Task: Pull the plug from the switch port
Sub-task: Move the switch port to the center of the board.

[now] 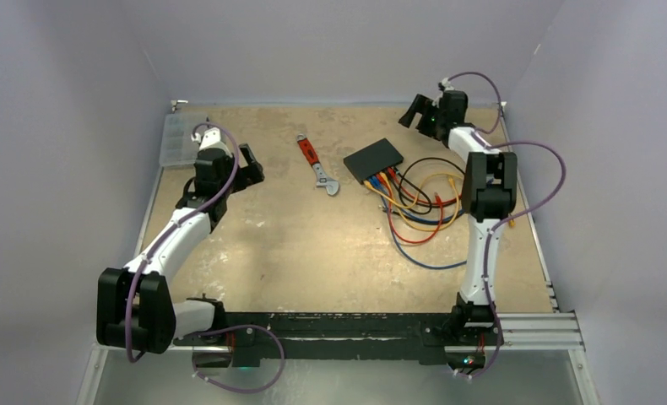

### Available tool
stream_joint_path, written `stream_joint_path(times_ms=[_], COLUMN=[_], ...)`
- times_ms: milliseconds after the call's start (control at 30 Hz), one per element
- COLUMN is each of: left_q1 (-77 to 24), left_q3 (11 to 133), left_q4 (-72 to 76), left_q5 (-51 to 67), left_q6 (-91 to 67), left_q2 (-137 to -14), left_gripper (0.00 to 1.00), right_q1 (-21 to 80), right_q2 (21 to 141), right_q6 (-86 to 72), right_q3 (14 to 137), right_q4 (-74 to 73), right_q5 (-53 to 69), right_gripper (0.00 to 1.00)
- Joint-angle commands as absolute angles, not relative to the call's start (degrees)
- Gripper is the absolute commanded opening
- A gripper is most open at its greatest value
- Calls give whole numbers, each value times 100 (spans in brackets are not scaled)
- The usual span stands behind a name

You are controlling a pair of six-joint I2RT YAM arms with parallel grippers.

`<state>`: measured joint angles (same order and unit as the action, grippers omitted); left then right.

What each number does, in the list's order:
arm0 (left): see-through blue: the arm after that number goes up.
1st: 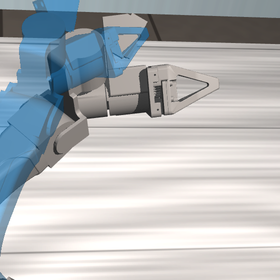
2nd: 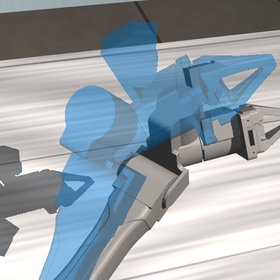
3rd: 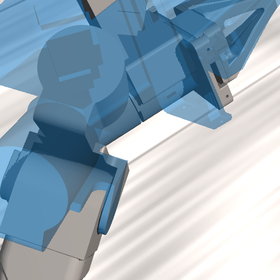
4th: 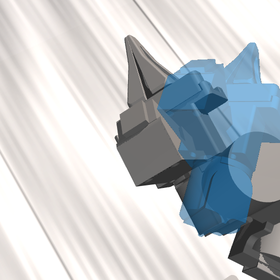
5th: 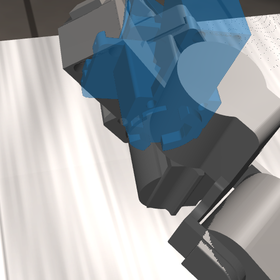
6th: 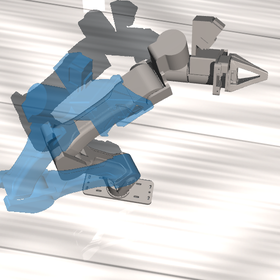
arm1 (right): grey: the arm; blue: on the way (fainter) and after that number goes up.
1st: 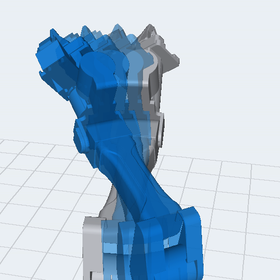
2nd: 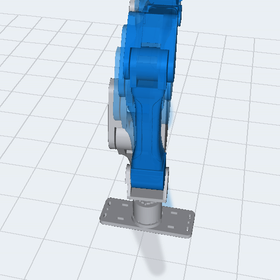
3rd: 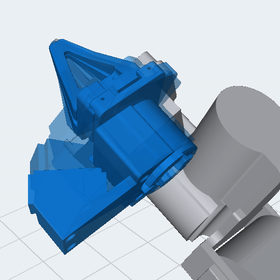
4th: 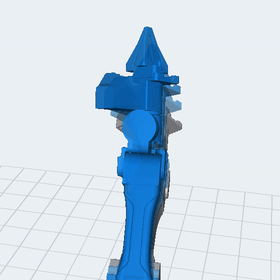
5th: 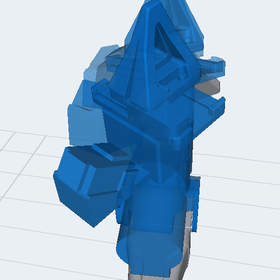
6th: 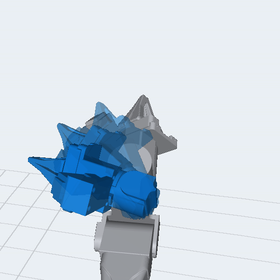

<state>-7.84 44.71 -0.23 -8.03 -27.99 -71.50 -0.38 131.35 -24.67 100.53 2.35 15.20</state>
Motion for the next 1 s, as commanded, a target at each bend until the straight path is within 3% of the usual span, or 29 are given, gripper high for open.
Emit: stream_joint_path(times_ms=[0, 400, 767, 967], left_q1=[-783, -790, -840, -1336], left_q3=[4532, 3922, 4289, 4506], left_q4=[-100, 670, 642, 603], left_q5=[-28, 818, 1589, 1473], left_q6=[-3141, -3754, -3631, -3549], left_q2=[-7160, -7312, -8154, -8600], left_gripper=[99, 96, 95, 96], right_q1=[263, 1244, 2078, 2175], right_q2=[13665, 14164, 12588, 11327], right_q6=[-2236, -1681, -1558, -1594], right_q3=[11351, 11757, 9345, 8058], right_q4=[-1261, -2033, -1529, -1079], right_q5=[1805, 1623, 2011, 2153], right_gripper=[99, 92, 88, 92])
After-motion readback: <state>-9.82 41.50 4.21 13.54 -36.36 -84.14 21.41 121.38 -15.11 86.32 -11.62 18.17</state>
